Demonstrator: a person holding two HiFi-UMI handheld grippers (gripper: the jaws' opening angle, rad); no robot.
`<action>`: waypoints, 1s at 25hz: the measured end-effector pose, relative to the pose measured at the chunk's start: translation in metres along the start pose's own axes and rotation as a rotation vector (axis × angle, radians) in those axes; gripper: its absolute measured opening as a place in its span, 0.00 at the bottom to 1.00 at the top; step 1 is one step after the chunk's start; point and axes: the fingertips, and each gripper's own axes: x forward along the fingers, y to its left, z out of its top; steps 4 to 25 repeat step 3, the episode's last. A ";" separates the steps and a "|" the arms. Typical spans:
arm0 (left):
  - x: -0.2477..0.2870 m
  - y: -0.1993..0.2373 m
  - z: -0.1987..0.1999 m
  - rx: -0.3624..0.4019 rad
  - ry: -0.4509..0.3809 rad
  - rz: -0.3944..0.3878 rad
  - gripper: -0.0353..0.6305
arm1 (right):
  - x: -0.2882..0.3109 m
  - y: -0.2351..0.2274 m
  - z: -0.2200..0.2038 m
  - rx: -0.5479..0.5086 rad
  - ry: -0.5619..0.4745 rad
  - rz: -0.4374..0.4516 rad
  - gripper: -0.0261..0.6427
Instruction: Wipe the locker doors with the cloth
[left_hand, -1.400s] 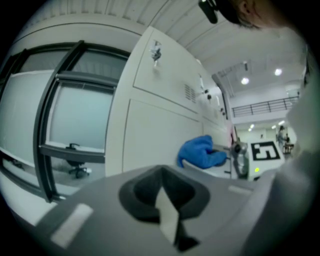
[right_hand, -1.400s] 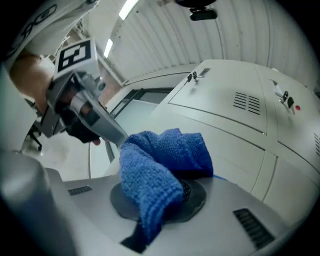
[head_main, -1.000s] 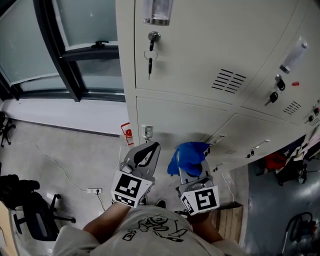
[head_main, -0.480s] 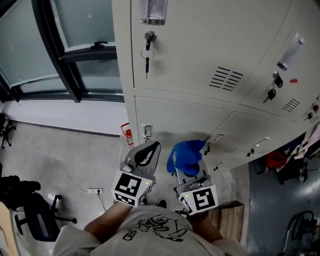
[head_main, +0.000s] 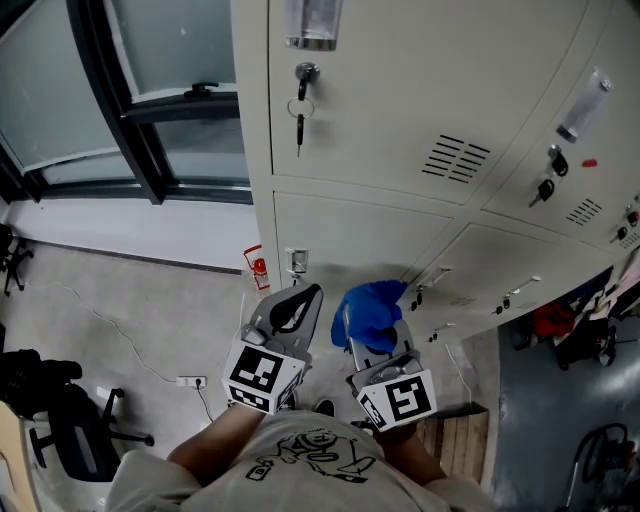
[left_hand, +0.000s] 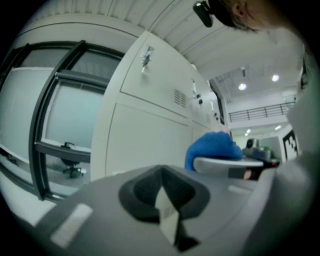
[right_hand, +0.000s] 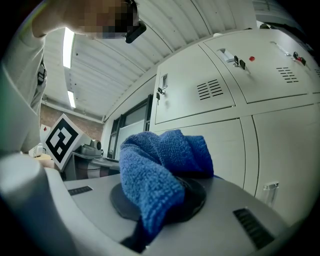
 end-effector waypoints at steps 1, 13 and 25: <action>0.000 0.000 0.000 0.000 -0.001 0.001 0.06 | 0.000 0.000 0.000 0.000 0.000 0.001 0.09; -0.001 0.001 0.000 0.001 -0.002 0.002 0.06 | 0.001 0.001 0.000 -0.001 0.001 0.003 0.09; -0.001 0.001 0.000 0.001 -0.002 0.002 0.06 | 0.001 0.001 0.000 -0.001 0.001 0.003 0.09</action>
